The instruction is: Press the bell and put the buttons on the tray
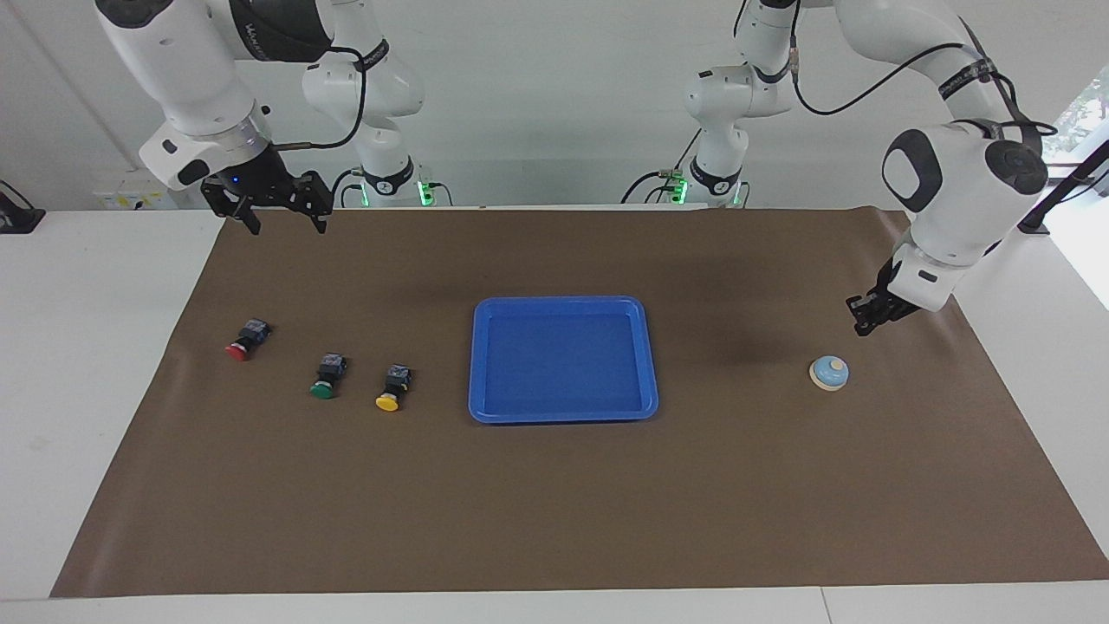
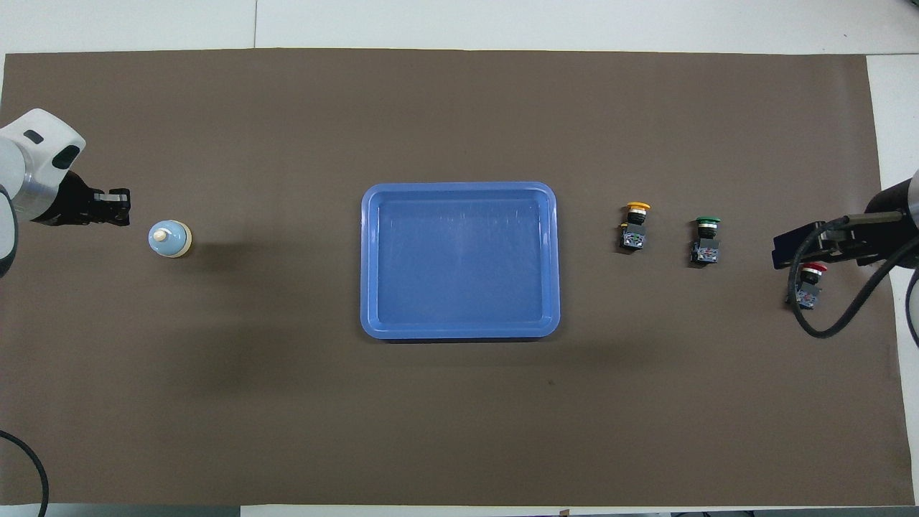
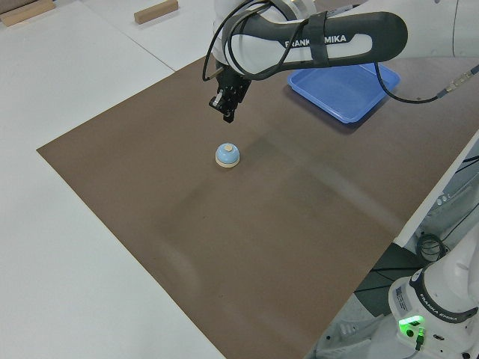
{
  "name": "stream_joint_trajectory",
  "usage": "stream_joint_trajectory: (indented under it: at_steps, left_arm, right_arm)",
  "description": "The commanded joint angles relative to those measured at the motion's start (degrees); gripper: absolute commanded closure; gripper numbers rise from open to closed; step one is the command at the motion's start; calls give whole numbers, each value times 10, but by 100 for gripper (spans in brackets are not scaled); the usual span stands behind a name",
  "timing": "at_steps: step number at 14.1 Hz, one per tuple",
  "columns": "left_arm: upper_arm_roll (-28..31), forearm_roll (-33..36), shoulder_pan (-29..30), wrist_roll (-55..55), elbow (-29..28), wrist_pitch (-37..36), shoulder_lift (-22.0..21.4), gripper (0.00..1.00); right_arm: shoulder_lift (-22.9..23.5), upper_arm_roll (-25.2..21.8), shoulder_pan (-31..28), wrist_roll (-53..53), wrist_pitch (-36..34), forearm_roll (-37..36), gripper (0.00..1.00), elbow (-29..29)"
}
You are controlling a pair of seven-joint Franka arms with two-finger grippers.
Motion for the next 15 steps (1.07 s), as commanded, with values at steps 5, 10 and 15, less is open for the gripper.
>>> stream_joint_trajectory:
  at_steps: [5, 10, 15]
  left_arm:
    - [-3, 8, -5, 7, -73, 83, 17, 100]
    - [-3, 8, -6, 8, -124, 163, 32, 100]
    - [-5, 8, -10, 5, 25, -54, 13, 100]
  right_arm:
    - [-20, 8, 46, 138, 152, -6, 0, -118]
    - [47, 8, 67, 213, 299, -6, 0, -187]
    - [73, 8, 69, 213, 488, -7, 0, -295]
